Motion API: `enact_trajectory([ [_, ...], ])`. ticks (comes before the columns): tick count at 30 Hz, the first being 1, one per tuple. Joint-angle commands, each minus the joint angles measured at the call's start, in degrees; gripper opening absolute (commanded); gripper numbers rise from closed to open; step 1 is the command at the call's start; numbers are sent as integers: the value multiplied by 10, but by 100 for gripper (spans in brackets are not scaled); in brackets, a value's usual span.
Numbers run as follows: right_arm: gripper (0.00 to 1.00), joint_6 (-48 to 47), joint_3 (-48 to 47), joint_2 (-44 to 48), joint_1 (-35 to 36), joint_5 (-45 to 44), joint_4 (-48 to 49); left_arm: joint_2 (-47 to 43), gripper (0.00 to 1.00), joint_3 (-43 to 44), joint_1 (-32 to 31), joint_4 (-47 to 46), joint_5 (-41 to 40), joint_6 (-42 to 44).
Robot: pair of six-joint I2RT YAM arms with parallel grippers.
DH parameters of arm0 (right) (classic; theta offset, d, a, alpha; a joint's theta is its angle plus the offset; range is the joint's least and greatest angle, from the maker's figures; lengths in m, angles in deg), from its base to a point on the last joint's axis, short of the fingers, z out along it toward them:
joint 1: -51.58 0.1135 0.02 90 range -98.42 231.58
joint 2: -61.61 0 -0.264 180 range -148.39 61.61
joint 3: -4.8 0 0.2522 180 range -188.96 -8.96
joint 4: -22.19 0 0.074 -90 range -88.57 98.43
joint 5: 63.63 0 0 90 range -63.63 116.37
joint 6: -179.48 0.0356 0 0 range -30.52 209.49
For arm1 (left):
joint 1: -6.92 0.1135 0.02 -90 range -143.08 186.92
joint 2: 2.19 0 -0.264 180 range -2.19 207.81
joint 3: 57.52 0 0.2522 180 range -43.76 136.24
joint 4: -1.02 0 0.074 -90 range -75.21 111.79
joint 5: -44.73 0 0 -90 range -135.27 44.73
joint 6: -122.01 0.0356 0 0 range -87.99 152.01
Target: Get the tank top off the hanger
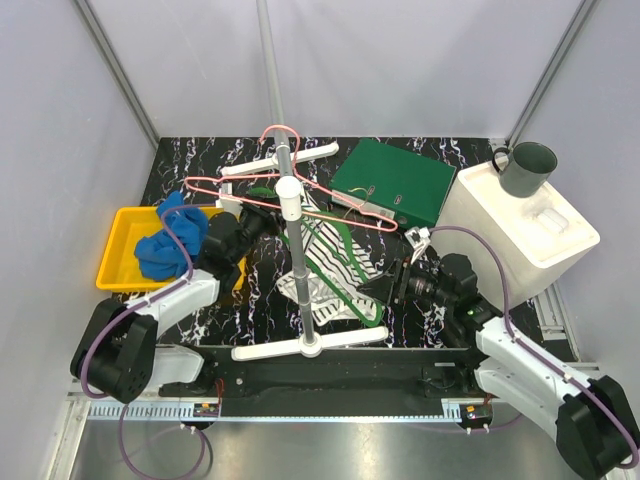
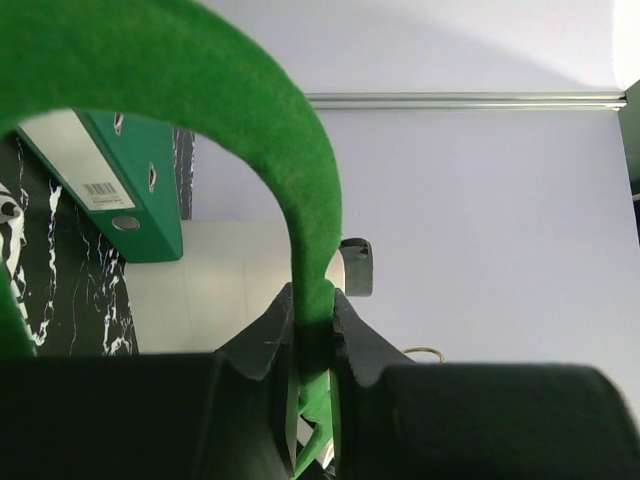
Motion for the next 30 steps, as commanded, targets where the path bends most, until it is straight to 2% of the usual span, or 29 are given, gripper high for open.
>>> enact_trajectory([
  [1,57,31,12,-23,-1,34,92,-15,0,3,-16,-73,-46,-10],
  [5,40,49,25,-23,0,20,114,-10,0,2,-19,-78,-57,-14],
  [6,32,49,29,-23,1,15,114,-5,0,2,-19,-83,-54,-15],
  [7,16,48,30,-16,0,-8,102,-3,0,1,-19,-88,-53,-20],
  [8,5,46,28,-11,0,-27,86,0,0,-1,-19,-94,-52,-22],
  [9,0,42,23,-3,0,-48,67,3,0,-8,-19,-108,-50,-24],
  [11,0,36,16,19,1,-102,18,4,0,-17,-19,-122,-49,-27],
  [13,0,19,1,51,0,-152,-40,-3,8,-34,-18,-128,-53,-22],
  [14,0,9,-6,61,0,-164,-58,-7,23,-40,-18,-125,-55,-16],
  [16,0,-21,-34,82,0,-203,-113,-17,40,-46,-12,-96,-51,5],
  [17,0,-34,-44,83,0,-212,-128,-27,53,-44,-8,-78,-43,13],
  [20,0,-71,-93,61,0,-260,-181,-45,77,-48,7,-41,-19,32],
  [25,0,-129,-159,19,-1,-287,-221,-86,83,-75,44,14,21,66],
  [30,0,-228,-288,-49,-2,-312,-262,-159,84,-94,55,135,30,149],
])
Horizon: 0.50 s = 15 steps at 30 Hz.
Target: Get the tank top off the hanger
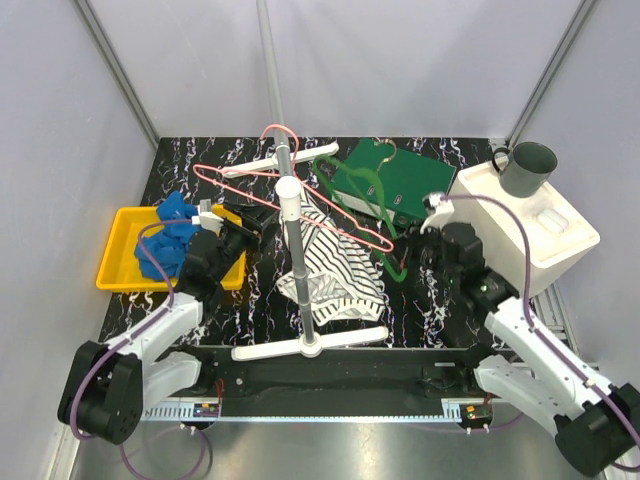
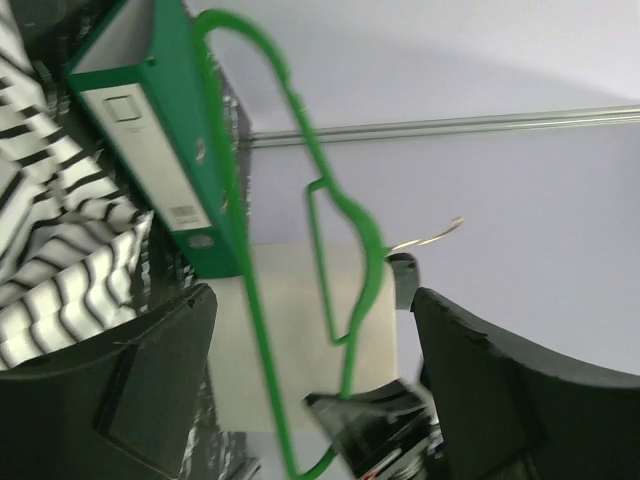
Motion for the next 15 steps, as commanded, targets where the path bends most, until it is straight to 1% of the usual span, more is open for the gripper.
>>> enact_trajectory([
  [1,0,-112,-154,-54,-1,-49,-19,-59,85,-13,5,99,26,94],
  [2,0,-141,-178,-69,-2,-55,-29,-68,85,-21,4,126,27,103],
  [3,0,-153,-203,-98,-2,-71,-46,-86,86,-25,5,136,27,119],
  [4,0,-162,-249,-112,-5,-75,-53,-94,86,-30,5,146,27,127],
  [5,0,-181,-270,-125,-7,-74,-57,-102,86,-36,5,163,33,135],
  [7,0,-204,-329,-164,-7,-52,-67,-115,86,-40,5,178,41,159],
  [9,0,-239,-361,-196,-7,-20,-68,-124,87,-40,4,207,56,185],
  [10,0,-260,-397,-209,-7,-16,-73,-127,87,-38,4,214,61,193],
  [12,0,-301,-442,-251,-7,12,-104,-123,88,-33,0,228,85,219],
  [13,0,-321,-479,-264,-8,27,-112,-121,88,-22,-1,250,99,229],
  [15,0,-334,-512,-295,-8,56,-129,-118,88,-16,-15,267,106,255],
])
